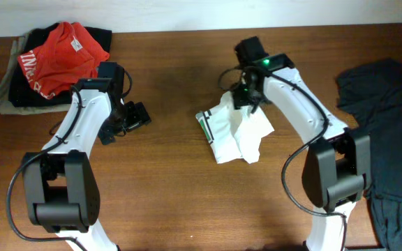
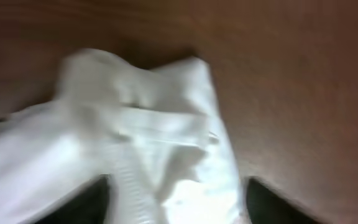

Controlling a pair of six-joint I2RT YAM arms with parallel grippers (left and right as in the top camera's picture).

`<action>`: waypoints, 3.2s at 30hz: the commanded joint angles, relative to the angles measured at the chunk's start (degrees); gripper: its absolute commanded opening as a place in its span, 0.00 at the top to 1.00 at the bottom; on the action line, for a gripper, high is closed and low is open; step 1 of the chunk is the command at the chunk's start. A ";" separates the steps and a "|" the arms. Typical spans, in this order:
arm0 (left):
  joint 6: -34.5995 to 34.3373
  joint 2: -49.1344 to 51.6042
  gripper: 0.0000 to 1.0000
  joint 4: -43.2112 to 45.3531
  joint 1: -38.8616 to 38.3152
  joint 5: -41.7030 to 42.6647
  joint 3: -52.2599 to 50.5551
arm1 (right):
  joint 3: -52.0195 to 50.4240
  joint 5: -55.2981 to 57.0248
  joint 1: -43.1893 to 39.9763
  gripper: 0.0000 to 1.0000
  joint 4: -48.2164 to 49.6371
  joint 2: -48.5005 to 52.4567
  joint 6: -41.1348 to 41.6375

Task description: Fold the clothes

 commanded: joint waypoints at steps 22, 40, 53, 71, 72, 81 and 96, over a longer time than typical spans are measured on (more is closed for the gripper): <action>0.39 -0.59 0.01 -0.07 0.11 -0.85 -0.44 | 2.12 4.68 5.44 0.38 2.14 6.25 -5.86; 0.39 -0.59 0.01 -0.04 0.11 -0.85 -0.44 | 1.66 8.07 5.31 0.44 3.58 8.90 -8.59; 0.39 -0.59 0.01 -0.07 0.11 -0.87 -0.44 | 1.66 11.85 5.31 0.76 7.56 8.90 -6.40; 0.39 -0.59 0.01 -0.04 0.11 -1.55 -0.44 | 1.66 18.82 -2.62 0.72 4.98 8.90 -0.55; 0.37 -0.59 0.01 -0.04 0.11 -1.53 -0.44 | 1.66 18.84 -2.91 0.72 4.15 8.90 -0.52; 0.39 -0.59 0.01 -0.09 0.11 -1.51 -0.44 | 1.66 18.84 -3.89 0.72 -1.99 8.90 -0.31; 0.39 -0.59 0.01 -0.07 0.11 -1.51 -0.44 | -1.03 7.39 -14.64 0.67 -3.45 8.92 2.58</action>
